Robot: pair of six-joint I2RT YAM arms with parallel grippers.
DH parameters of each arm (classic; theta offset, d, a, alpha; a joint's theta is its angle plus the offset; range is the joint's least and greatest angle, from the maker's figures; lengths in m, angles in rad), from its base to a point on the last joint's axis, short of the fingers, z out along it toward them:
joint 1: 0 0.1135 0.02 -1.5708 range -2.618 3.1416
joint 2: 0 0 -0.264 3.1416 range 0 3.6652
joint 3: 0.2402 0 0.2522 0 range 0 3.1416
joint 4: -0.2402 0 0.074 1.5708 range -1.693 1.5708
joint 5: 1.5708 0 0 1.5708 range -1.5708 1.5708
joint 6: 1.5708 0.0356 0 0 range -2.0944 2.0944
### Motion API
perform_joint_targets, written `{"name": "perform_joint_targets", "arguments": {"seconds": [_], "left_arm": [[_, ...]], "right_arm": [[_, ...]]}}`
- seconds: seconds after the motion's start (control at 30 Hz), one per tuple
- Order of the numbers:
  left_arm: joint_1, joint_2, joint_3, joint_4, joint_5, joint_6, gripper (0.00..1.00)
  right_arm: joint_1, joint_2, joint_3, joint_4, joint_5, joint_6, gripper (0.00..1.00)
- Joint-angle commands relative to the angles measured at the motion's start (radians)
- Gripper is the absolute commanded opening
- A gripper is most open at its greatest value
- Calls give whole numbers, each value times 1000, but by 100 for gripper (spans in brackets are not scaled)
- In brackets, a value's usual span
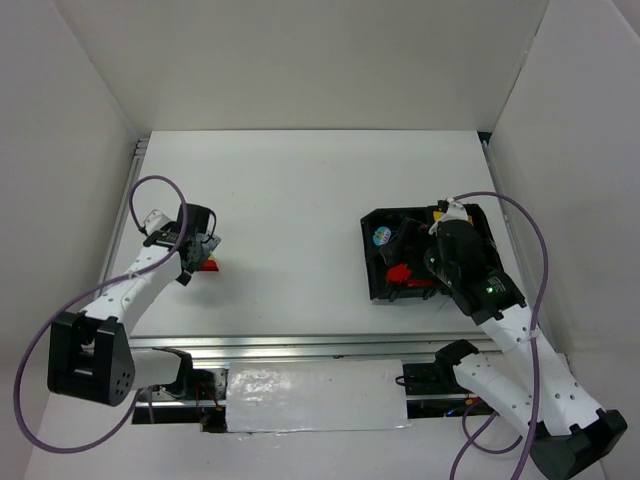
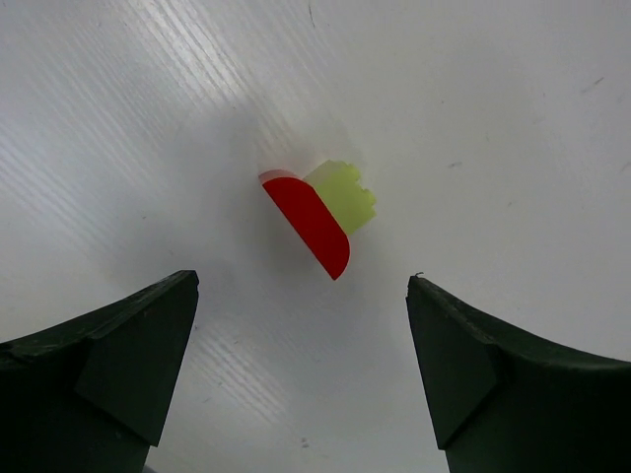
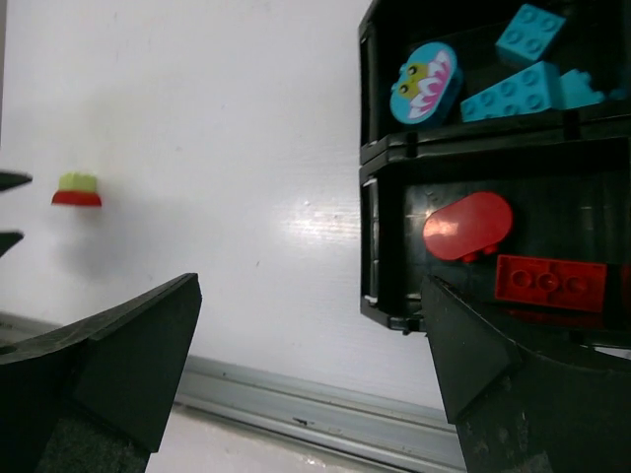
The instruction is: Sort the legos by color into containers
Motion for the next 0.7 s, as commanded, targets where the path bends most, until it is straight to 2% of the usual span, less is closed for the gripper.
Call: {"name": "perform_joint_targets", "arguments": {"seconds": [0.0, 0.27, 0.53, 0.6, 0.63, 0.67], "left_arm": [[5, 58, -1, 54, -59, -132, 99], [8, 245, 76, 70, -87, -207, 98], [10, 376, 87, 104, -92, -218, 88], [10, 399, 81, 130, -76, -204, 75], [10, 400, 68, 139, -66, -192, 56], [10, 388, 59, 156, -52, -187, 42]], "right_arm": [[11, -1, -7, 50, -116, -41, 100], [25, -15, -22, 47, -153, -65, 100], [33, -10, -12, 55, -178, -82, 100], [33, 4, -10, 53, -182, -87, 100], [33, 7, -10, 52, -184, -85, 100], [33, 11, -12, 55, -187, -85, 100]]}}
